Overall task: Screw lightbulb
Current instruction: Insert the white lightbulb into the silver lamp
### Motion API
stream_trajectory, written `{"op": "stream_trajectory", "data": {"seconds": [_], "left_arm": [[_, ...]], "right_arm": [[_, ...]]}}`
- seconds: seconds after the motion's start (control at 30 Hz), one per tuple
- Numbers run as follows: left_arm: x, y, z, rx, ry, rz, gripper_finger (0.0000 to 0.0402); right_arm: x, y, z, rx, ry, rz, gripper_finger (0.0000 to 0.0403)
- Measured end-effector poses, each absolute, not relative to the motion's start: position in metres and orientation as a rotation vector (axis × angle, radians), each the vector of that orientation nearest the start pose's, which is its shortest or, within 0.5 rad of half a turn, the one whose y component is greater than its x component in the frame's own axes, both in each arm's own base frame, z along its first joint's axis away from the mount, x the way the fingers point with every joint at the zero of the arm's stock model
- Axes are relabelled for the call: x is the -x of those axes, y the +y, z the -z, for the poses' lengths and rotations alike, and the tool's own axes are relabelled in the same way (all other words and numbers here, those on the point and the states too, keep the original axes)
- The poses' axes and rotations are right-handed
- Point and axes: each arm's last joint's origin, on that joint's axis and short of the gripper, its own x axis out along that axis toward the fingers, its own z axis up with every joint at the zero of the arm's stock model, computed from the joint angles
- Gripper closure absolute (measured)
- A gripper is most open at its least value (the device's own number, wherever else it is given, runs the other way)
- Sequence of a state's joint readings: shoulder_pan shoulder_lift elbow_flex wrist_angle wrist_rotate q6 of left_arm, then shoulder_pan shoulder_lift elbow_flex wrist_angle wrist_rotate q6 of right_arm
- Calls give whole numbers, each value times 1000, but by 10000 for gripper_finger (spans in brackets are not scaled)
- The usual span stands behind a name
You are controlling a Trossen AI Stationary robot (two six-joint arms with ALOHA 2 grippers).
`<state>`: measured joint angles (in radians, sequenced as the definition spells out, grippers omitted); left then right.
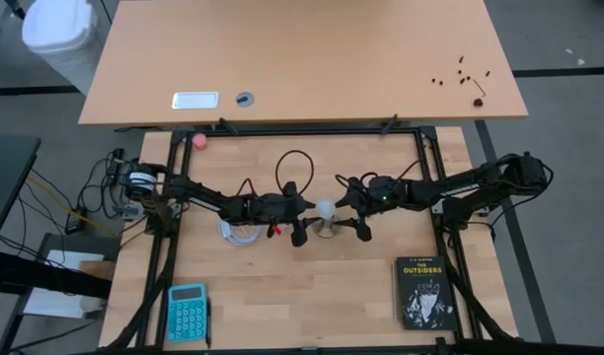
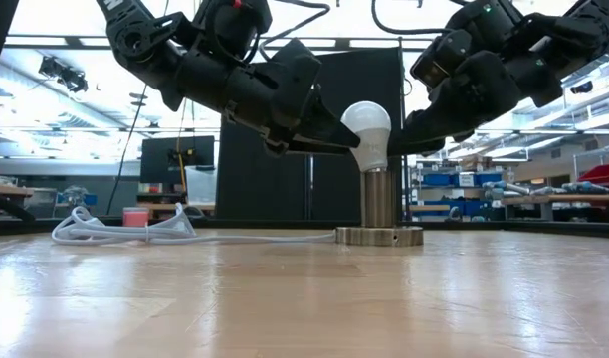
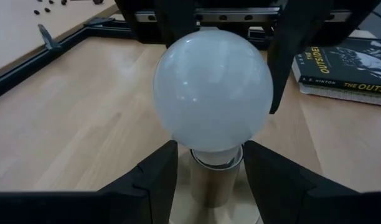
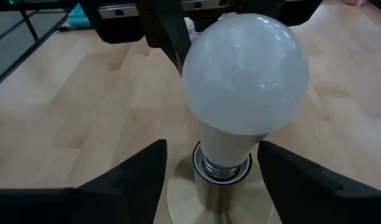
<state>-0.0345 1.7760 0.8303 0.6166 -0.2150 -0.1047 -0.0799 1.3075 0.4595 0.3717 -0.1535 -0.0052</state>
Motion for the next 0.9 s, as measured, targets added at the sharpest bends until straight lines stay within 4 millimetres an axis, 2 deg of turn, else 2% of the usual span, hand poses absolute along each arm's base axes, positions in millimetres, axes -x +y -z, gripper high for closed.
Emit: {"op": "stream_trajectory", "data": {"seconds": [0.9], "left_arm": [[-356,-9,-164,38,352,-153,213]], "right_arm": [[-240,-8,-164,-37,556,-47,152]]}}
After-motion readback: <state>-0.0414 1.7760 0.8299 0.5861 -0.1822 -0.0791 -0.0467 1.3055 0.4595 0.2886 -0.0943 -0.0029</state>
